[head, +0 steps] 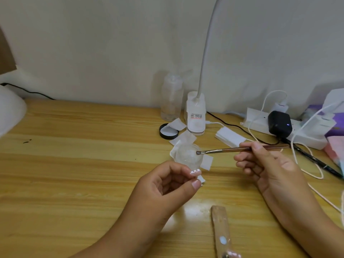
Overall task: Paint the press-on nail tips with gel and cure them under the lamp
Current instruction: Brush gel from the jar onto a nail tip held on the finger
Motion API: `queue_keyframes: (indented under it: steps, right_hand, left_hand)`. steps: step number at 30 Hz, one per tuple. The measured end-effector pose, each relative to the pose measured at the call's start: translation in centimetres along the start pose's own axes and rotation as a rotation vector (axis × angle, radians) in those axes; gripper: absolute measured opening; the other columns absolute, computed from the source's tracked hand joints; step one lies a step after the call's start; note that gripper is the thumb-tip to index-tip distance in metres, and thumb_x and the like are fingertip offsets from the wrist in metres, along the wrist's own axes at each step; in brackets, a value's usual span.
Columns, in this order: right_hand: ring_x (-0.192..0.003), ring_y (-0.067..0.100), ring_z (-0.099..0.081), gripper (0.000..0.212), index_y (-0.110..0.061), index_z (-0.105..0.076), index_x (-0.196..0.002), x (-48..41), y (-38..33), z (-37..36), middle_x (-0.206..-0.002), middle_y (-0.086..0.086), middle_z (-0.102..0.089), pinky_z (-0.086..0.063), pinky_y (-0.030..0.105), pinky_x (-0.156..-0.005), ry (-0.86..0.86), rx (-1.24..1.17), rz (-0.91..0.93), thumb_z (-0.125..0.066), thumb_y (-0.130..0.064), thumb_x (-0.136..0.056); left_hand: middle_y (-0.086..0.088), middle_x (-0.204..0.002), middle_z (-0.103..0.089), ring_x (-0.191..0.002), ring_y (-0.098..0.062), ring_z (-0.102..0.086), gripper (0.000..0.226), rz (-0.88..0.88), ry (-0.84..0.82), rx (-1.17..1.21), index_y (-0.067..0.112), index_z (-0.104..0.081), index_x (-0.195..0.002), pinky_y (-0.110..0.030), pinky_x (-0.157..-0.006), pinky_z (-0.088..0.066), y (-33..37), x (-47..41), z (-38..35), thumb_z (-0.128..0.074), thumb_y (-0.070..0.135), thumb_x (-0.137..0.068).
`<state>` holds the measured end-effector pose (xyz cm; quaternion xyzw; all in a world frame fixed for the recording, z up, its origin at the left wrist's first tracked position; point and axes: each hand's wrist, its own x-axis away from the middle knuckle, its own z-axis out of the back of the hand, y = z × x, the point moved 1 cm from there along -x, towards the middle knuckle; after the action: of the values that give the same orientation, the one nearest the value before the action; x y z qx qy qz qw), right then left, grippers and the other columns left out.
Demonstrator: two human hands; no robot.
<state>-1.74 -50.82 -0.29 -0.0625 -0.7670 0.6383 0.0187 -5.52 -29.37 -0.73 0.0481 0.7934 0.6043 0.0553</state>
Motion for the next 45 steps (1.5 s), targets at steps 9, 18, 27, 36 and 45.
queue_keyframes:
  steps: [9,18,27,36,45]
  right_hand:
    - [-0.070,0.010,-0.066,0.030,-0.011,-0.072,-0.097,0.1,-0.2,0.8,-0.078,0.006,-0.072,-0.054,0.016,-0.063,0.054,0.008,0.044,-0.059,-0.035,-0.084]
    - [-0.065,0.007,-0.059,0.026,-0.024,-0.077,-0.080,0.8,-0.5,0.8,-0.069,-0.001,-0.064,-0.051,0.017,-0.060,-0.003,-0.143,0.088,-0.054,-0.032,-0.090]
    - [-0.062,0.007,-0.061,0.024,-0.022,-0.076,-0.075,1.6,-0.2,0.1,-0.066,-0.003,-0.064,-0.052,0.017,-0.060,-0.118,-0.175,0.073,-0.055,-0.027,-0.086]
    - [-0.062,0.008,-0.062,0.014,-0.023,-0.076,-0.076,1.7,-0.2,0.0,-0.066,-0.001,-0.065,-0.053,0.018,-0.061,-0.118,-0.103,0.084,-0.068,-0.029,-0.086]
    - [-0.061,0.007,-0.061,0.024,-0.022,-0.076,-0.073,1.7,-0.5,-0.1,-0.065,-0.002,-0.064,-0.053,0.018,-0.062,-0.100,-0.160,0.092,-0.055,-0.026,-0.084]
  left_hand:
    - [0.006,-0.083,-0.076,-0.069,0.001,-0.067,0.013,-0.012,-0.003,0.007,0.028,-0.076,-0.073,-0.008,-0.062,-0.048,0.1,0.1,-0.1,-0.075,0.016,-0.067]
    - [0.005,-0.087,-0.076,-0.074,0.000,-0.067,0.013,-0.031,-0.046,-0.046,0.029,-0.075,-0.076,-0.010,-0.067,-0.049,-0.1,0.1,0.0,-0.080,0.028,-0.063]
    - [0.002,-0.088,-0.074,-0.080,-0.003,-0.065,0.019,-0.048,-0.073,-0.101,0.029,-0.074,-0.078,-0.012,-0.070,-0.049,-0.5,0.2,0.2,-0.075,0.039,-0.062]
    - [0.003,-0.084,-0.074,-0.074,-0.001,-0.063,0.015,-0.022,-0.071,-0.099,0.027,-0.073,-0.075,-0.011,-0.065,-0.048,-0.4,0.3,0.1,-0.078,0.034,-0.062]
    - [0.006,-0.074,-0.074,-0.062,0.000,-0.063,0.010,-0.006,-0.060,-0.074,0.028,-0.073,-0.068,-0.010,-0.055,-0.046,0.1,0.4,-0.3,-0.072,0.018,-0.069]
